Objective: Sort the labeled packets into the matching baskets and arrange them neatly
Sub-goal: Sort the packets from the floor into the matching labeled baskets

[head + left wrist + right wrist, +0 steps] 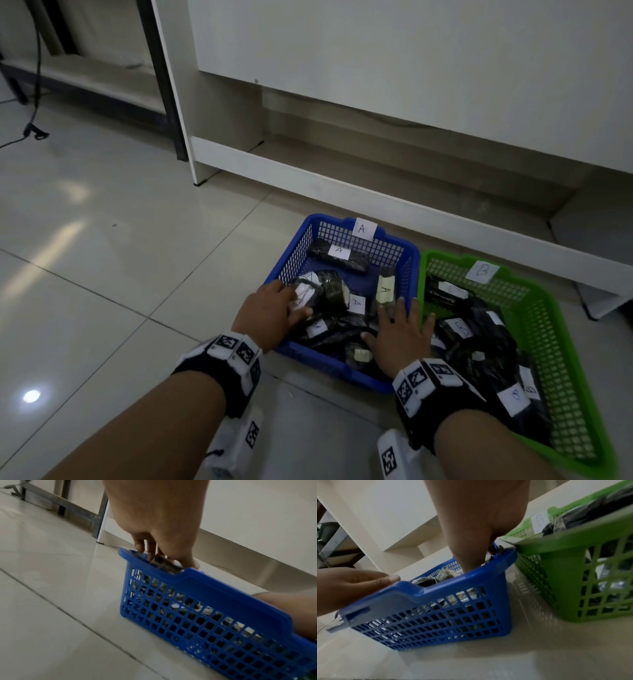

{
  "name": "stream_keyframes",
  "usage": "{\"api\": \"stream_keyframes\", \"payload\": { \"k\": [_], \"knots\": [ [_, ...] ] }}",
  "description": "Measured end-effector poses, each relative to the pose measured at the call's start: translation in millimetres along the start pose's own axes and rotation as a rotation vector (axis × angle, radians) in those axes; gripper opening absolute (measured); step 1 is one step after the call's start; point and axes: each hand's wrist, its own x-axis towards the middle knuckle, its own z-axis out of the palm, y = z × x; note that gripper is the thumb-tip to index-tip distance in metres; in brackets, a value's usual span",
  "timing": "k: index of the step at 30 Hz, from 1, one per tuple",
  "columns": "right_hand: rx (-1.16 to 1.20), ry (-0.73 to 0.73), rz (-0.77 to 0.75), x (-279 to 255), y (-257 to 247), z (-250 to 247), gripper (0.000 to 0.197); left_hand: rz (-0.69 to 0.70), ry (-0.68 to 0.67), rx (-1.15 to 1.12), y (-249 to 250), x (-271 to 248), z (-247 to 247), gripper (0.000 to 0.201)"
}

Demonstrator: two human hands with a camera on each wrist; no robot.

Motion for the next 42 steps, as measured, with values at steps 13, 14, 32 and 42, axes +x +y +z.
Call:
{"api": "stream_keyframes", "payload": {
  "k": [13,14,32,42],
  "knots": [
    [0.208,0.221,-0.425,-86,-20,-11,0.051,0.133,-0.194,0.322,-2,-30,-29,0.073],
    [0.194,0.212,-0.483,-99,-23,-3,0.051,0.214,-0.204,0.364,-3,-36,-39,0.072],
    [-0.065,-0.238,-1.32,-201,-124,61,0.063,0.45,-0.974,0.332,-91,-232,-19,0.075],
    [-0.185,-0.247,-1.29,-209,-135,69,0.044,0.218,-0.943,0.19,-93,-212,-21,0.052]
  ]
}}
